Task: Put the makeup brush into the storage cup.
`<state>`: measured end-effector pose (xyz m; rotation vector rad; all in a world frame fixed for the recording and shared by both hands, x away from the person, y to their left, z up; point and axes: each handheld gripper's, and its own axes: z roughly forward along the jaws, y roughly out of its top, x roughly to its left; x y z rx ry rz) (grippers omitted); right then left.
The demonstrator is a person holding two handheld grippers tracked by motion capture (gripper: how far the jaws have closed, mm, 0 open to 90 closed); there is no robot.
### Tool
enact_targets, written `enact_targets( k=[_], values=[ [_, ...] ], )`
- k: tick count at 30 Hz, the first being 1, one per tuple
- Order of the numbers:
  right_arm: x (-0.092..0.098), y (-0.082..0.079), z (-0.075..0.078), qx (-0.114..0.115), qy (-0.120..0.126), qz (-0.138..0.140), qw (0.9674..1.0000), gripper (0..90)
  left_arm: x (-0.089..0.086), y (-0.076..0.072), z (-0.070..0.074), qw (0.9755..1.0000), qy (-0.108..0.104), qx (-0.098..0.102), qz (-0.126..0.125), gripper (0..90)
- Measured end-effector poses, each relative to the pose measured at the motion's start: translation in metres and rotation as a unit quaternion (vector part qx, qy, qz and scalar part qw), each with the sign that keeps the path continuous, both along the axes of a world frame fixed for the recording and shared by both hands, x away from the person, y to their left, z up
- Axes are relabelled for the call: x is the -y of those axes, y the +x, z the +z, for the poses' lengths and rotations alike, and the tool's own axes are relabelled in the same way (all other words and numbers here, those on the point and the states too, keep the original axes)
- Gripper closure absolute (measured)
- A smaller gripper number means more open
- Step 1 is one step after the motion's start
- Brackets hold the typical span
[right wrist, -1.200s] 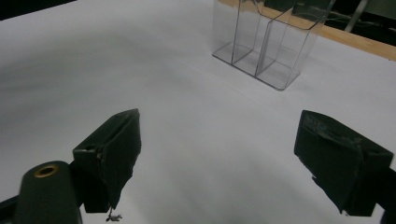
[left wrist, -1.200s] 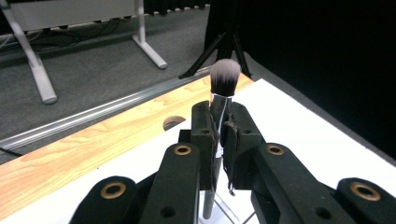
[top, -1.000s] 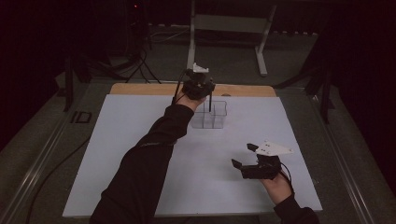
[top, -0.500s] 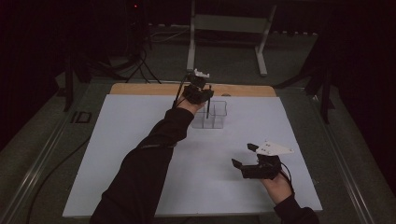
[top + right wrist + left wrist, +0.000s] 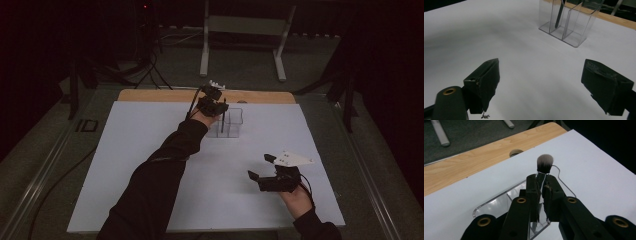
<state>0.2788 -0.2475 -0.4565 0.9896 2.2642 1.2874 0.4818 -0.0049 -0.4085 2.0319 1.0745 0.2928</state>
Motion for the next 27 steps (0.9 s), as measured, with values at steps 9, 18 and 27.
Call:
enact_targets(
  k=[9, 18, 27],
  values=[
    [0.0, 0.001, -0.001, -0.002, 0.003, 0.0, 1.0, 15.2, 0.003, 0.002, -0.002, 0.9995, -0.005, -0.026, -0.014, 79.2],
    [0.0, 0.0, 0.0, -0.003, 0.004, 0.001, 1.0, 15.2, 0.015, -0.003, 0.005, 0.9982, 0.049, -0.034, 0.0, 18.3],
    [0.0, 0.0, 0.001, -0.003, 0.006, 0.0, 1.0, 15.0, 0.002, -0.007, 0.019, 0.9991, 0.024, -0.033, -0.008, 5.0]
  ],
)
